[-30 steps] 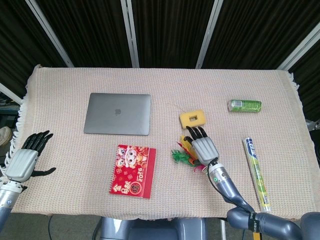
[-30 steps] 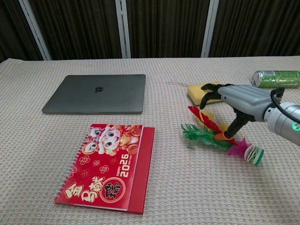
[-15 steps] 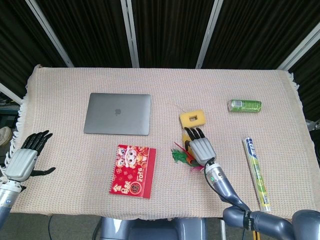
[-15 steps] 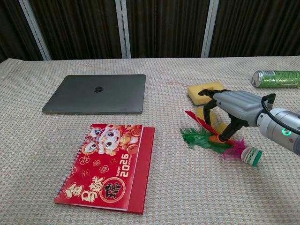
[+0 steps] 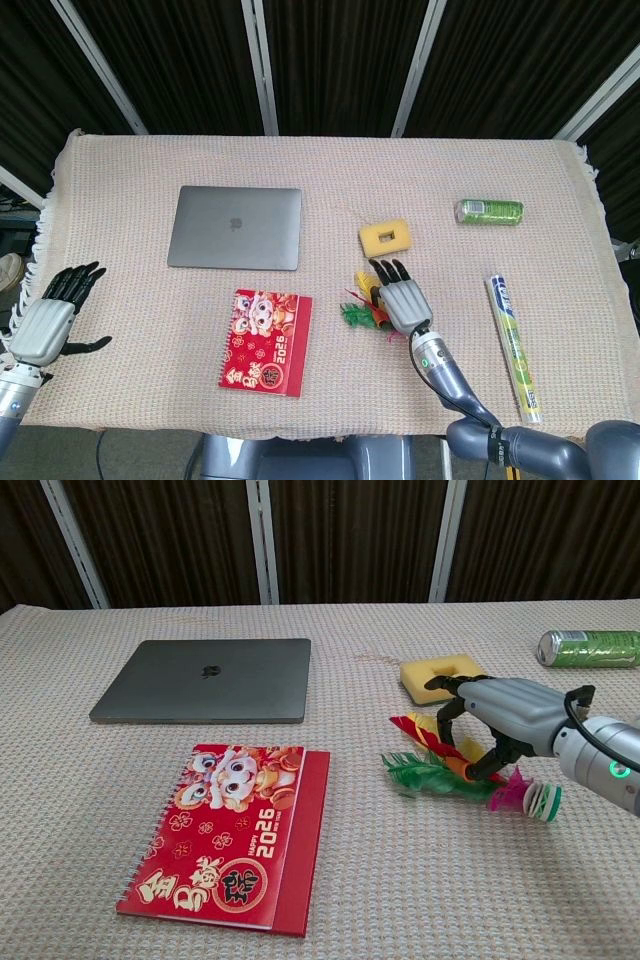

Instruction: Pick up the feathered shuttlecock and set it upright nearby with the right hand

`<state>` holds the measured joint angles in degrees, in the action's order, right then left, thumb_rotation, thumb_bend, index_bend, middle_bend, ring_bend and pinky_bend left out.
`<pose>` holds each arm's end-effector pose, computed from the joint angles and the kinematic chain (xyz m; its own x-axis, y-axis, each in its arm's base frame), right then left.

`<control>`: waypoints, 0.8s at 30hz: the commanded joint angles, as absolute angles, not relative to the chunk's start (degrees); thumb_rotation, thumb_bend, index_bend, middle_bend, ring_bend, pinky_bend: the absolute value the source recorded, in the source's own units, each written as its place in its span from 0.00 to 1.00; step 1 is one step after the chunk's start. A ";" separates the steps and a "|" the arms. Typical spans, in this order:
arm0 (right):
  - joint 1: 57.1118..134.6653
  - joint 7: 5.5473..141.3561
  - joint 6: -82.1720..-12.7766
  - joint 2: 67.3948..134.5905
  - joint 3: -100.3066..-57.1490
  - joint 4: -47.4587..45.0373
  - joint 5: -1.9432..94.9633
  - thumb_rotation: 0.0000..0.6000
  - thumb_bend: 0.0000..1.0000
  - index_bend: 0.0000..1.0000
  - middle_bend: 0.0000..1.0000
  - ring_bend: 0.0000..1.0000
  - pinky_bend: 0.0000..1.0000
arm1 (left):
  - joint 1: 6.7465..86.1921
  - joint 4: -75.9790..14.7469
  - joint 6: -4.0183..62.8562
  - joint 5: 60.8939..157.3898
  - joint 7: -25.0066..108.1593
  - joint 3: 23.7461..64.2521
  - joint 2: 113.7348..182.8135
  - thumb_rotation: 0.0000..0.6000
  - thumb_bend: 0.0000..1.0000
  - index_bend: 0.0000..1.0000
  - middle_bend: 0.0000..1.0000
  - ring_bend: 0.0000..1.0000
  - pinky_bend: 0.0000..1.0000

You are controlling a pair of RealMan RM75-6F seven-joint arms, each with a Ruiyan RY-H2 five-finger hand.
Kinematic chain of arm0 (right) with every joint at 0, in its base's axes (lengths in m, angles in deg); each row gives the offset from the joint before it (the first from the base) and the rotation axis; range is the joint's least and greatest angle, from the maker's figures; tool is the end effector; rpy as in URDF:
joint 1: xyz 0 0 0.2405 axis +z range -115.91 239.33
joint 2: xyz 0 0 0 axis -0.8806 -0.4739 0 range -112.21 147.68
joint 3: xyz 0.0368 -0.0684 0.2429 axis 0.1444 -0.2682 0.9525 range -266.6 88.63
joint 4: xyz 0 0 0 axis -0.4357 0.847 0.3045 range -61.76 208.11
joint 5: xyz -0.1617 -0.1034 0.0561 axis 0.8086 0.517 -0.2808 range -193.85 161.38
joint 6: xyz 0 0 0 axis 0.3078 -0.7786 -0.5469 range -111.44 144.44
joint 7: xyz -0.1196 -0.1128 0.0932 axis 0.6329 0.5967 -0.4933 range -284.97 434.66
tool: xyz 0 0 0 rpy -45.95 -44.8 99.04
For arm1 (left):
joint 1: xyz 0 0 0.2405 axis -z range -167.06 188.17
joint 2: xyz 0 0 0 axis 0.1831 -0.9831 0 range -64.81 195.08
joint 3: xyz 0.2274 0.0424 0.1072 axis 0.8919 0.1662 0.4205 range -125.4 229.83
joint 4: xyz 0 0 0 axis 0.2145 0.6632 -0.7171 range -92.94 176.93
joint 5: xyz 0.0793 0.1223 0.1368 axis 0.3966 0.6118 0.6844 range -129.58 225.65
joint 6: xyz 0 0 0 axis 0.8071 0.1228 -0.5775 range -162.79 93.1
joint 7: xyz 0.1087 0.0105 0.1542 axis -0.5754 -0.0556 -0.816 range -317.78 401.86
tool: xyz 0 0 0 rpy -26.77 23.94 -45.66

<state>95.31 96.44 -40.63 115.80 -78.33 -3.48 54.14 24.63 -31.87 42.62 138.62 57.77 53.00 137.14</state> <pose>-0.1712 -0.3528 -0.0594 0.4473 -0.2498 0.8588 -0.8752 -0.3199 0.3628 -0.3214 0.2676 0.1164 0.3492 0.1444 0.9258 0.9290 -0.1828 -0.3219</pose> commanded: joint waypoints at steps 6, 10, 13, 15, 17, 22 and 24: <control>93.08 99.49 -46.17 111.90 -79.07 -10.16 55.49 1.00 0.62 0.69 0.06 0.00 0.00 | 24.45 -32.19 43.44 139.58 58.46 53.55 136.67 1.00 0.04 0.00 0.00 0.00 0.00; 91.18 99.79 -49.84 108.78 -79.34 -14.41 56.62 1.00 0.62 0.69 0.06 0.00 0.00 | 24.42 -32.41 43.80 140.28 58.60 53.95 136.52 1.00 0.04 0.00 0.00 0.00 0.00; 89.64 98.89 -52.29 106.29 -79.51 -17.13 57.51 1.00 0.62 0.69 0.06 0.00 0.00 | 24.40 -32.54 43.92 140.57 58.48 54.15 136.47 1.00 0.04 0.00 0.00 0.00 0.00; 88.24 97.55 -54.34 104.18 -79.78 -19.01 58.49 1.00 0.62 0.69 0.06 0.00 0.00 | 24.37 -32.68 44.00 140.76 58.18 54.30 136.51 1.00 0.04 0.00 0.00 0.00 0.00; 87.09 96.13 -55.90 102.64 -80.03 -20.15 59.28 1.00 0.62 0.68 0.06 0.00 0.00 | 24.37 -32.84 44.08 140.97 57.93 54.42 136.54 1.00 0.04 0.00 0.00 0.00 0.00; 84.44 90.62 -59.06 99.17 -79.94 -21.62 60.30 1.00 0.61 0.67 0.06 0.00 0.00 | 24.29 -33.41 44.61 141.61 57.04 54.68 136.56 1.00 0.04 0.00 0.00 0.00 0.00; 83.51 86.82 -59.63 98.21 -79.82 -21.66 60.36 1.00 0.61 0.67 0.06 0.00 0.00 | 24.21 -33.59 44.83 141.71 56.64 54.71 136.59 1.00 0.04 0.00 0.00 0.00 0.00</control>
